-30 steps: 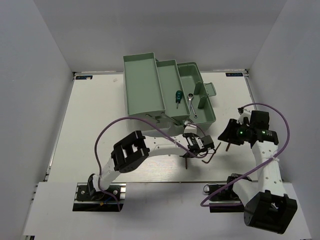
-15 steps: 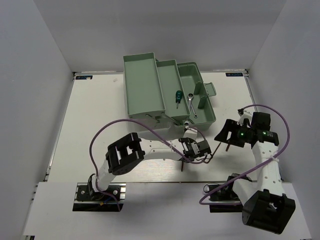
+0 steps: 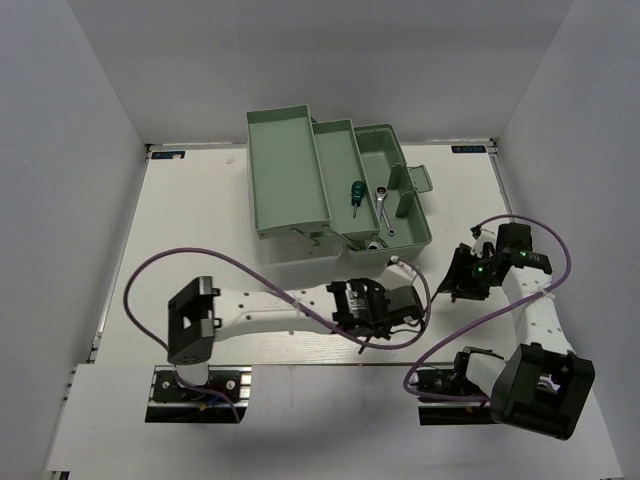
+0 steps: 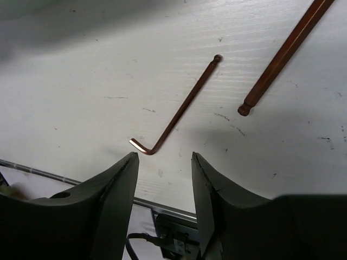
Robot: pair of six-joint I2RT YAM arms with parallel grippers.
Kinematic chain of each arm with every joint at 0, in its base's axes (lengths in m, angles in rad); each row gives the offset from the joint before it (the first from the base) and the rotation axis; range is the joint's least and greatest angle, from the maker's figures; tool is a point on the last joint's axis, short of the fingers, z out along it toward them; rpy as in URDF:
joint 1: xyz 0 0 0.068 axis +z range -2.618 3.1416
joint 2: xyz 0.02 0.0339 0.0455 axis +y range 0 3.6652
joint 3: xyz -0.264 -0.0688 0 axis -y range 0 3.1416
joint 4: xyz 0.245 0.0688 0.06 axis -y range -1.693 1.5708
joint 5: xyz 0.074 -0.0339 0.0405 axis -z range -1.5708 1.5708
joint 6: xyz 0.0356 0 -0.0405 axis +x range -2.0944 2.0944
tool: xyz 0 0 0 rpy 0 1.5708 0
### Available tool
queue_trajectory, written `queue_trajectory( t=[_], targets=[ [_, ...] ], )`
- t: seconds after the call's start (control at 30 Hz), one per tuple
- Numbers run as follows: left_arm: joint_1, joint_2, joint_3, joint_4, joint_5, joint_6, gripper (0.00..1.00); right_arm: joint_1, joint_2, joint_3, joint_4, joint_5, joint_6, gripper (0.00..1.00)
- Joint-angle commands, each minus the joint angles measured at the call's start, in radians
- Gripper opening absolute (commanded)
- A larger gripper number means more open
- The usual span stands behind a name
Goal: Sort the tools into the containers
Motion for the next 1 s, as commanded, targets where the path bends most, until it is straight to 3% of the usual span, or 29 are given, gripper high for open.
queue_trajectory(
  t=[0.0, 0.33, 0.5, 0.73, 0.97],
  targets=[
    [0.007, -0.145, 0.087, -0.079, -0.11, 0.046, 0.0, 0.002, 0.0, -0.006, 0.018, 0.038, -0.007, 0.5],
    [0.109, -0.352, 0.206, -0.271, -0.545, 0.036, 0.0, 0.013, 0.064, 0.017, 0.007, -0.037, -0.068, 0.52],
    [0.269, -0.382, 0.187, -0.112, -0.662, 0.165, 0.0, 0.06, 0.125, 0.032, 0.006, -0.04, -0.088, 0.52],
    [0.527, -0.302, 0.176, 0.106, -0.568, 0.384, 0.0, 0.137, 0.211, 0.043, 0.044, 0.084, -0.031, 0.5],
    [0.731, -0.144, 0.349, 0.14, -0.425, 0.449, 0.0, 0.185, 0.293, 0.048, 0.076, 0.167, 0.033, 0.52]
  ],
)
